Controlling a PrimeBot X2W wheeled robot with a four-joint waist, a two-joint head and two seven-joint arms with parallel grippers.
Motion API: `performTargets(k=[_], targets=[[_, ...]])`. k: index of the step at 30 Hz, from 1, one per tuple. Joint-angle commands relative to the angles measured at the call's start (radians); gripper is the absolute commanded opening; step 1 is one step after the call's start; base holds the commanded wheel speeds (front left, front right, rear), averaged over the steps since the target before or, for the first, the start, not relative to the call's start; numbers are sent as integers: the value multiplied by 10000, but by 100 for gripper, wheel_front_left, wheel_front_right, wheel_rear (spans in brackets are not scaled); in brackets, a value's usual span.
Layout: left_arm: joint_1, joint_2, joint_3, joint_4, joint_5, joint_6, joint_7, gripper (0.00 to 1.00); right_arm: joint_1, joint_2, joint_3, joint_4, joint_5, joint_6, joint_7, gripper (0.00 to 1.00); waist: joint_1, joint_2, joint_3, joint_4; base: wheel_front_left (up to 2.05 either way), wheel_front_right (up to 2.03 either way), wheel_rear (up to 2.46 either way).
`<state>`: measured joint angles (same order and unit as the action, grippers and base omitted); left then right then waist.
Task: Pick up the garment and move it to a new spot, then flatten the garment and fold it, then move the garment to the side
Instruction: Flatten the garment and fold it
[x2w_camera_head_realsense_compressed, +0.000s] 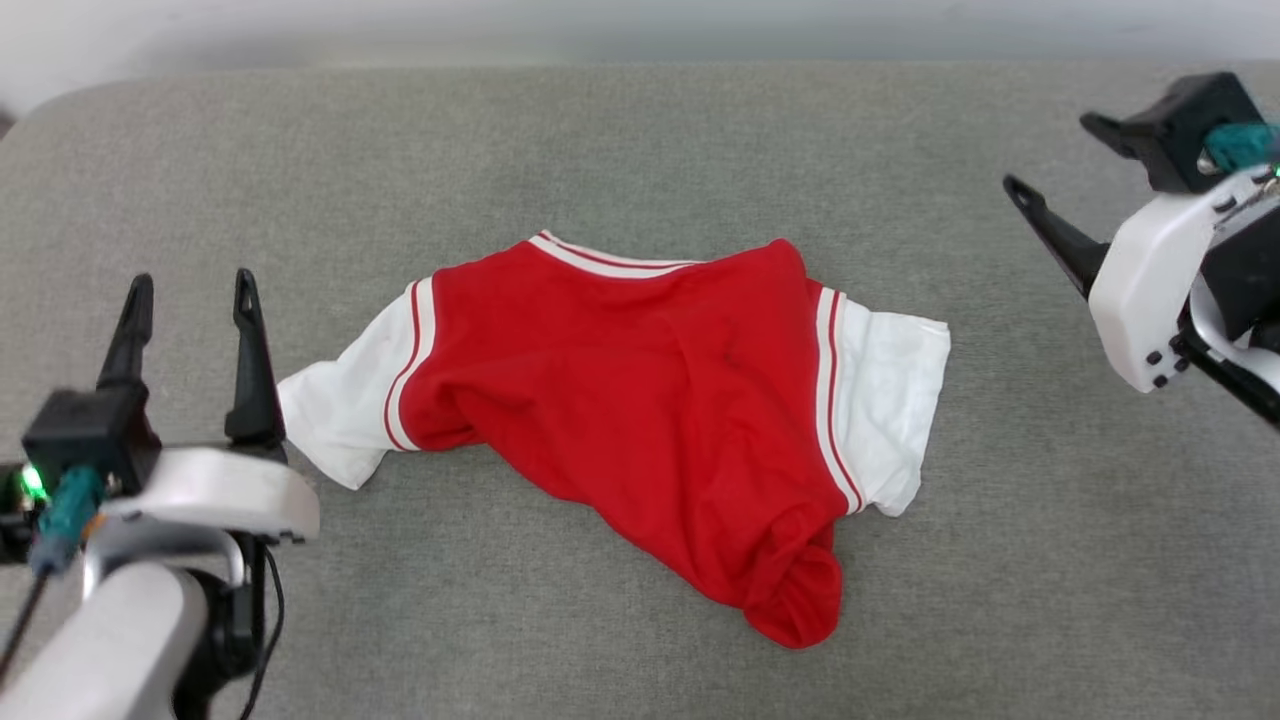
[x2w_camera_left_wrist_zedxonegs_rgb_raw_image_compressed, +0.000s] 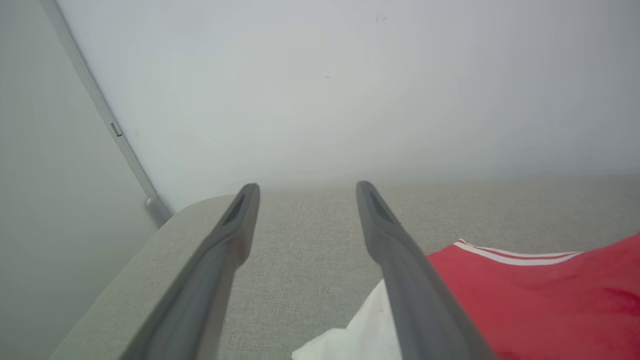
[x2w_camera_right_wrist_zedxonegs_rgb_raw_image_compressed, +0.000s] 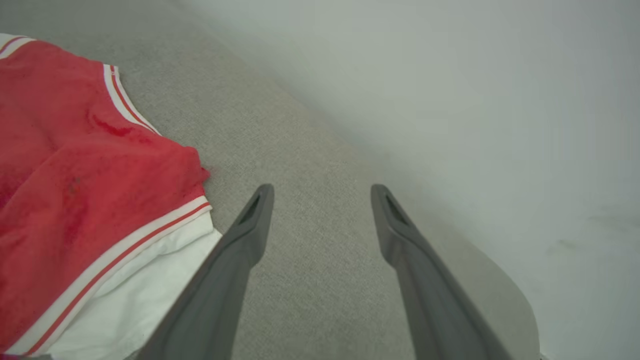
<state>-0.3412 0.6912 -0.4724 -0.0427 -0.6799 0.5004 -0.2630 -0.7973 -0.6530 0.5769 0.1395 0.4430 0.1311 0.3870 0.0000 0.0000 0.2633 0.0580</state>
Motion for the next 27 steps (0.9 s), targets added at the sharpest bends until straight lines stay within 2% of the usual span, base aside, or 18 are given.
performTargets(k=[1,5,9,13,20,26,27], targets=[[365,-222,208,-151,315,-18,-20,100,-295,-196,257,73,320,-7,389,100,0,0,149,133,0,0,0],[1321,-1381,1532,-786,1763,-180,-21,100,-1148,-750,1570,254,1846,-7,2326,100,0,0,436,356,0,0,0],[1944,-2517,2357,-1168,3011,-635,-22,100,-1800,-971,2624,542,3073,-7,3822,100,0,0,736,586,0,0,0],[2399,-3675,2941,-1434,3885,-1203,-22,100,-2256,-1031,3355,1007,3826,-7,4982,100,0,0,1022,791,0,0,0],[2649,-5254,3577,-1301,4842,-2200,-23,100,-2510,-774,3905,1944,4378,-7,5150,100,0,0,1499,1205,0,0,0],[2481,-5948,4028,-1180,5402,-2901,-23,100,-1885,-660,4818,2455,4519,-4,4955,100,0,0,1712,1363,0,0,0],[2455,-5998,4081,-1147,5478,-2983,-23,100,-1774,-711,5071,2447,4497,-2,4956,80,0,0,1718,1369,0,0,0]])
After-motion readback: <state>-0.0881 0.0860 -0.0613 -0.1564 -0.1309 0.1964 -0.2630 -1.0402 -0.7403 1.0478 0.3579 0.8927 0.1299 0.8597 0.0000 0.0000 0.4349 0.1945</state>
